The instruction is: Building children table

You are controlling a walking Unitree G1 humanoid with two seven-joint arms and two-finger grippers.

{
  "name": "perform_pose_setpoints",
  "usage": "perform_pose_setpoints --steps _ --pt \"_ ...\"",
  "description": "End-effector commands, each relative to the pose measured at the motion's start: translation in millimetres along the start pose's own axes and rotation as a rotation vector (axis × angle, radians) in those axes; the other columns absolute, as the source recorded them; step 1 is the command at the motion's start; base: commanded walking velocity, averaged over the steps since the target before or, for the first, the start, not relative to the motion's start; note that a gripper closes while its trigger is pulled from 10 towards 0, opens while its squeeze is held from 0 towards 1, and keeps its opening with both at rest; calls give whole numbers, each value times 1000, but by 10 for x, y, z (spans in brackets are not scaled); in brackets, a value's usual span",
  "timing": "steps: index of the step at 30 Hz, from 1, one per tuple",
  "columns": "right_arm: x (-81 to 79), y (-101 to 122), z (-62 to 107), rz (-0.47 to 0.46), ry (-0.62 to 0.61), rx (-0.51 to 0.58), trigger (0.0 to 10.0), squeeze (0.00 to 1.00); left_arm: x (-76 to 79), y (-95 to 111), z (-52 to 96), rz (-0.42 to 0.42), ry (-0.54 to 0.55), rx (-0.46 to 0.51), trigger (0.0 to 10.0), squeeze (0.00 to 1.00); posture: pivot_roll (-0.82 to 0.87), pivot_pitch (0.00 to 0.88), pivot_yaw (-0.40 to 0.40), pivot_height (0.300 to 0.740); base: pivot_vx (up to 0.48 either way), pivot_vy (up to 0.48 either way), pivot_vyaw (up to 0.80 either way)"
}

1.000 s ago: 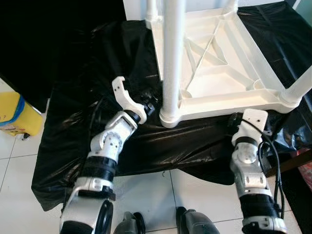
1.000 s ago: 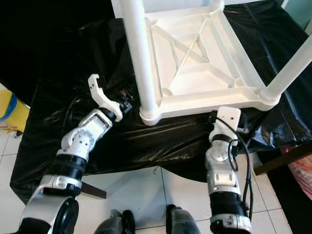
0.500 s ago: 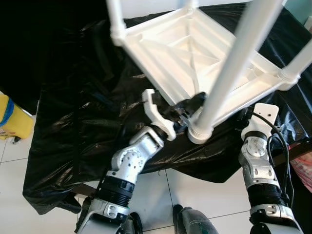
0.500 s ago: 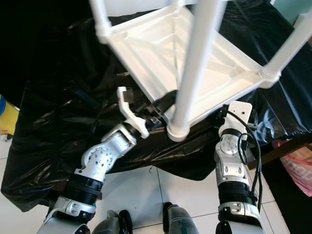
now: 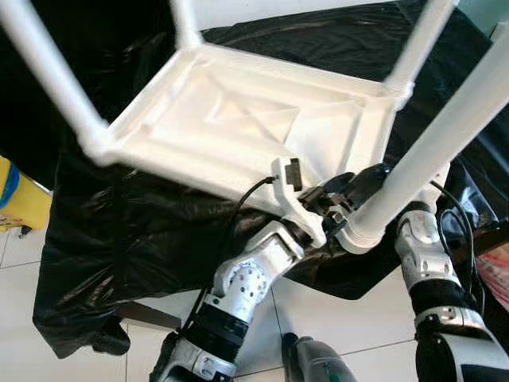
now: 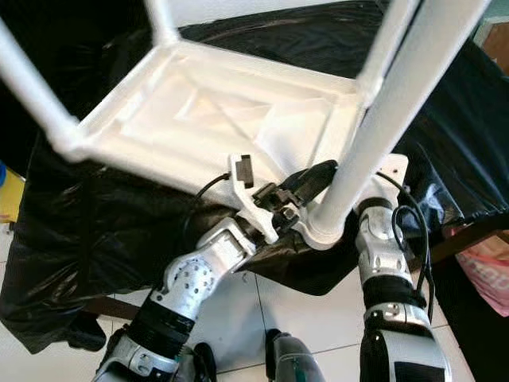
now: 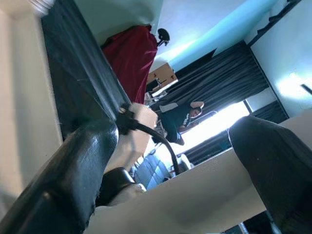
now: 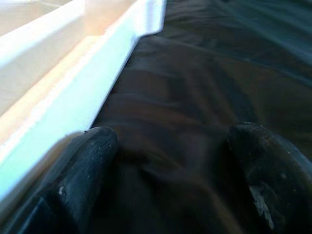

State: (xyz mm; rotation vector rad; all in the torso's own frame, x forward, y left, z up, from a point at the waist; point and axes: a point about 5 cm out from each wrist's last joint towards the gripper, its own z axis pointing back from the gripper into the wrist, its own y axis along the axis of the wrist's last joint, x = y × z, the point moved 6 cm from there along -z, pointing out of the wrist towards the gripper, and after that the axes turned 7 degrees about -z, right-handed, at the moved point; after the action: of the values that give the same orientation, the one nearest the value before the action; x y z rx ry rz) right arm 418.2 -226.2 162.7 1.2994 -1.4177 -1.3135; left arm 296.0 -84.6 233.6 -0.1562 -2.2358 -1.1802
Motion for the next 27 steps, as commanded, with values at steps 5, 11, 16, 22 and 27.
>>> perform_pose_setpoints --steps 5,11,16,22,27 --pt "-127 -105 -10 43 22 -17 10000 0 610 -69 -87 -83 -489 20 10000 0 -191 240 43 740 0 0 0" --pt "190 -17 30 52 -126 47 10000 0 322 177 -76 -199 -370 70 10000 0 -189 241 44 740 0 0 0" --pt "332 69 104 34 -195 104 10000 0 208 290 -23 -278 -328 67 10000 0 -187 240 41 740 0 0 0" --pt "423 217 263 -19 -216 200 10000 0 154 338 125 -475 -320 5 10000 0 -187 236 39 740 0 0 0" --pt "405 283 420 -25 -194 231 10000 0 123 178 284 -627 -341 -116 10000 0 -185 228 33 740 0 0 0"
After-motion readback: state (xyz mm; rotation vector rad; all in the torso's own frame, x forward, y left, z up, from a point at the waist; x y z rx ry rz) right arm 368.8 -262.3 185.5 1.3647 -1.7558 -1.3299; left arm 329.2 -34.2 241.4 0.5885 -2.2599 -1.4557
